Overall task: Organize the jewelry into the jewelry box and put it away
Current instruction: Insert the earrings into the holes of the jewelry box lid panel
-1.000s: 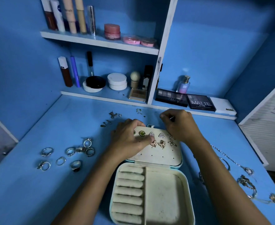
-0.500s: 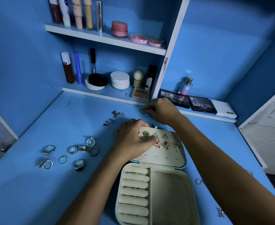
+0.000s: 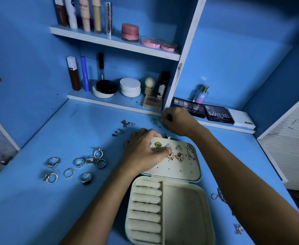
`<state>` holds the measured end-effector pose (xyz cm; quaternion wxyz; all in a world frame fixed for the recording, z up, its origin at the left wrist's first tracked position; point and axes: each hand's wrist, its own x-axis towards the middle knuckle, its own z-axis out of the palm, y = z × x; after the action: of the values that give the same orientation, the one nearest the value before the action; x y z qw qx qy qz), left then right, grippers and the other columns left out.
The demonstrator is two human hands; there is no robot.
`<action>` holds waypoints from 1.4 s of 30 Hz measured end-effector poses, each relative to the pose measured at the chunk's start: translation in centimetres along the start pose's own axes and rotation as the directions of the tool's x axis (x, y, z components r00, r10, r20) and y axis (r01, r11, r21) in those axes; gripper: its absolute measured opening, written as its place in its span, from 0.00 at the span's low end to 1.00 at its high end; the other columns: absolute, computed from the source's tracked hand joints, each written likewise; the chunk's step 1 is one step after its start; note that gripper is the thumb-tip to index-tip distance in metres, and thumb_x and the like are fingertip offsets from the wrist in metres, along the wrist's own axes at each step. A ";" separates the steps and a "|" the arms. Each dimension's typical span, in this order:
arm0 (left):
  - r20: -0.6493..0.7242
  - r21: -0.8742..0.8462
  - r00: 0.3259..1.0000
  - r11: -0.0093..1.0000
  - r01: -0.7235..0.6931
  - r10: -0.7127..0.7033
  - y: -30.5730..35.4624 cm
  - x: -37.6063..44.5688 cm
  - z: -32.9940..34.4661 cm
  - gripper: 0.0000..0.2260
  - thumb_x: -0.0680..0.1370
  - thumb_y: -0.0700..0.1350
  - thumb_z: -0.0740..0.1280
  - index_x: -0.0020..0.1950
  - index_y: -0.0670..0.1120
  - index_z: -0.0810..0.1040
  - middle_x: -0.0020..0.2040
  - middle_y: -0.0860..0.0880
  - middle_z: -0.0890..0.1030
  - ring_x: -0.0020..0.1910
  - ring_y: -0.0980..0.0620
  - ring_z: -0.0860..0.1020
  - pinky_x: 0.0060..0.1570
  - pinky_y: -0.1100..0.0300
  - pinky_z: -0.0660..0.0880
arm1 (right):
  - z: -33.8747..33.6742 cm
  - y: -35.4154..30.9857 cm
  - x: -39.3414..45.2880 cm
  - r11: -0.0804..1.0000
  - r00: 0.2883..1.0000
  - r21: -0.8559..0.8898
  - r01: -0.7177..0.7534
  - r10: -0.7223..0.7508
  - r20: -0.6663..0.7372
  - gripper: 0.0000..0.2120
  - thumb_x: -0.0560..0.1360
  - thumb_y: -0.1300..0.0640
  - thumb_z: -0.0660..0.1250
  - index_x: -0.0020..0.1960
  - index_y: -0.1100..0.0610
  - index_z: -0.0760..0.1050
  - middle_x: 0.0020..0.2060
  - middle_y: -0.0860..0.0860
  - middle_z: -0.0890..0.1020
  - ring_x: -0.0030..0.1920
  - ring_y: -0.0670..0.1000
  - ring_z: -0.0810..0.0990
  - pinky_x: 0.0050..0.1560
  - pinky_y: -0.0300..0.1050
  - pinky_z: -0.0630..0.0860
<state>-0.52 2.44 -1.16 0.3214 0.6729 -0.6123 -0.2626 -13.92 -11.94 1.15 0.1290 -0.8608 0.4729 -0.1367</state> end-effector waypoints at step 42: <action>-0.185 0.491 0.356 0.399 -0.774 0.916 0.9 -9.3 -2.1 0.11 0.75 0.43 0.73 0.45 0.47 0.70 0.41 0.50 0.82 0.39 0.48 0.80 0.38 0.53 0.73 | -6.5 -3.7 -16.8 0.706 0.990 0.694 -0.142 0.103 0.099 0.07 0.80 0.65 0.66 0.51 0.60 0.83 0.37 0.50 0.84 0.39 0.42 0.83 0.37 0.31 0.78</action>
<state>-0.54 11.84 0.56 0.4224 0.3323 -0.8185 0.2031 -22.00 3.62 6.58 0.4656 -0.7183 0.4387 -0.2735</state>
